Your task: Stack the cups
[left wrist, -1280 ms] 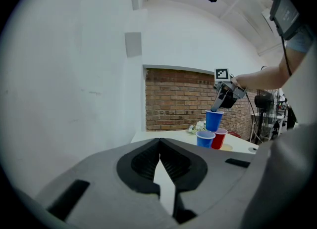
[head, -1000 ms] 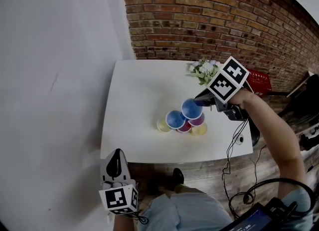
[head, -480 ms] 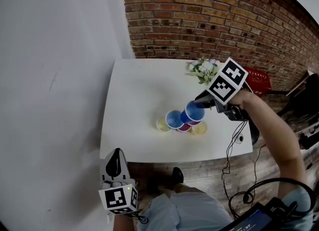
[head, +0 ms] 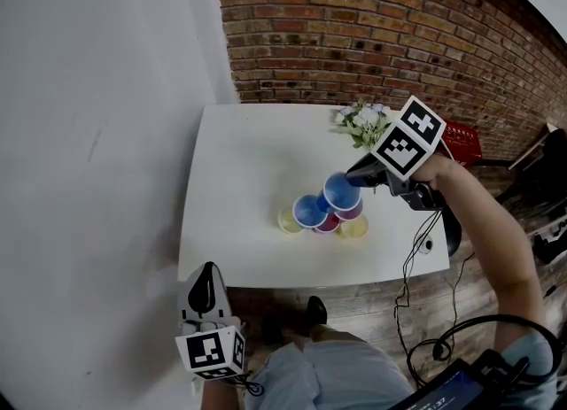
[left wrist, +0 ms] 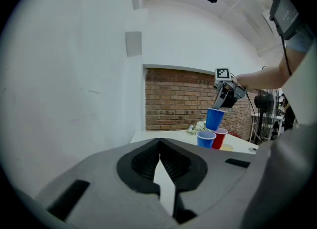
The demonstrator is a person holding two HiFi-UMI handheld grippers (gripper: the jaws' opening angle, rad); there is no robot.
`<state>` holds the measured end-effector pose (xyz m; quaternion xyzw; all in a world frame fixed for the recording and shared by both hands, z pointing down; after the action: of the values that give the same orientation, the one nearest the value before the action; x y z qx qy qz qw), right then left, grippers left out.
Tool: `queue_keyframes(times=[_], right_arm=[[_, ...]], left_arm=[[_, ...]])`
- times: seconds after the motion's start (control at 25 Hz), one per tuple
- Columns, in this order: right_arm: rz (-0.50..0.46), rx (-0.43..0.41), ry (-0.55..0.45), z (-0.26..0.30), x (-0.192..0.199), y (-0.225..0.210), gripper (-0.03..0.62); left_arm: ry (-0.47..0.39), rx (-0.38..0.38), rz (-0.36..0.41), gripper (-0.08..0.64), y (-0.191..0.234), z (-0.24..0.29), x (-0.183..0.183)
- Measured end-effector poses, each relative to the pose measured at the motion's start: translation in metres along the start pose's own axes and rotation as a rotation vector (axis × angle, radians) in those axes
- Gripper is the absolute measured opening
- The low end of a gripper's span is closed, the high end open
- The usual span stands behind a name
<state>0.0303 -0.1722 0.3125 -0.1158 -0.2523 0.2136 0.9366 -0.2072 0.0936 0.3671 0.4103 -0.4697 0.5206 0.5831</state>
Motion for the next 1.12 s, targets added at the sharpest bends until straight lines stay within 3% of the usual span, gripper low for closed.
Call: queue_keyframes(times=[0.2, 0.4, 0.56, 0.76, 1.12], right_arm=[[0.069, 0.029, -0.115, -0.030, 0.000, -0.014, 0.023], [0.197, 0.123, -0.222, -0.067, 0.040, -0.055, 0.023], [0.314, 0.245, -0.186, -0.063, 0.110, -0.096, 0.023], [0.454, 0.260, -0.101, -0.014, 0.180, -0.130, 0.023], [0.482, 0.288, -0.103, 0.029, 0.212, -0.146, 0.026]], left_arm=[[-0.005, 0.015, 0.006, 0.009, -0.002, 0.007, -0.003], [-0.018, 0.053, 0.019, 0.009, -0.019, 0.023, -0.008], [-0.016, 0.092, 0.040, 0.009, -0.033, 0.037, -0.007], [0.013, 0.137, 0.064, 0.009, -0.057, 0.047, -0.010], [0.037, 0.179, 0.089, 0.009, -0.081, 0.060, 0.000]])
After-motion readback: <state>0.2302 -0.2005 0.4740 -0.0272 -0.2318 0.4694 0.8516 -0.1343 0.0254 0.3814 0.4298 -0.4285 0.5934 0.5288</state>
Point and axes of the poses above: the fingertips, and each gripper's own axes: z forward along the fingers, y to its left, x out of its underside, the point moved 6 cm from there along -z, backward along the fingers
